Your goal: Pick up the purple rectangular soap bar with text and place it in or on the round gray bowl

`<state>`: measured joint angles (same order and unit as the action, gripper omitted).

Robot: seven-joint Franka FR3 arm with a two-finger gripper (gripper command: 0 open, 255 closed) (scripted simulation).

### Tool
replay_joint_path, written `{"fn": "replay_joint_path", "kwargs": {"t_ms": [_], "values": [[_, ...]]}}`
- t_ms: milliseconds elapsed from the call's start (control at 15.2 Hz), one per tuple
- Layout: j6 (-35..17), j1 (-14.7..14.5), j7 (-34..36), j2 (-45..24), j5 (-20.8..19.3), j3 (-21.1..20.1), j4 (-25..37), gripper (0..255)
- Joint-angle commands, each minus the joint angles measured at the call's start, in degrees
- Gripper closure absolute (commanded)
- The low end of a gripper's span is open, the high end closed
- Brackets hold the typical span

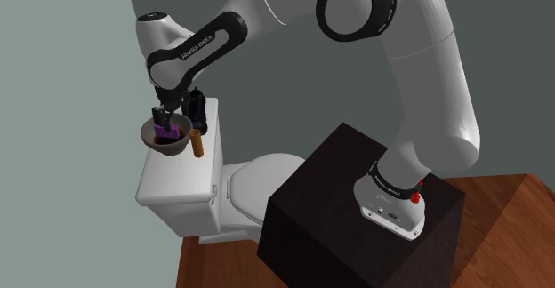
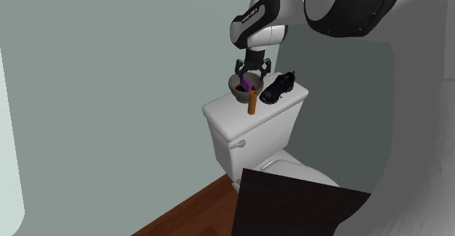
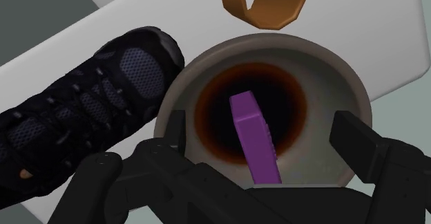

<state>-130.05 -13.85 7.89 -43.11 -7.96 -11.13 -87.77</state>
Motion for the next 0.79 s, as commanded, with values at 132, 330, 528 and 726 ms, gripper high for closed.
{"fn": "replay_joint_path", "kwargs": {"t_ms": [132, 330, 528, 726], "values": [[3.7, 0.4, -0.4, 3.5, 0.6, -0.5, 0.2, 0], [4.7, 0.5, -0.4, 4.4, 0.8, -0.6, 0.4, 0], [4.7, 0.5, -0.4, 4.4, 0.8, -0.6, 0.4, 0], [4.7, 0.5, -0.4, 4.4, 0.8, -0.6, 0.4, 0]]}}
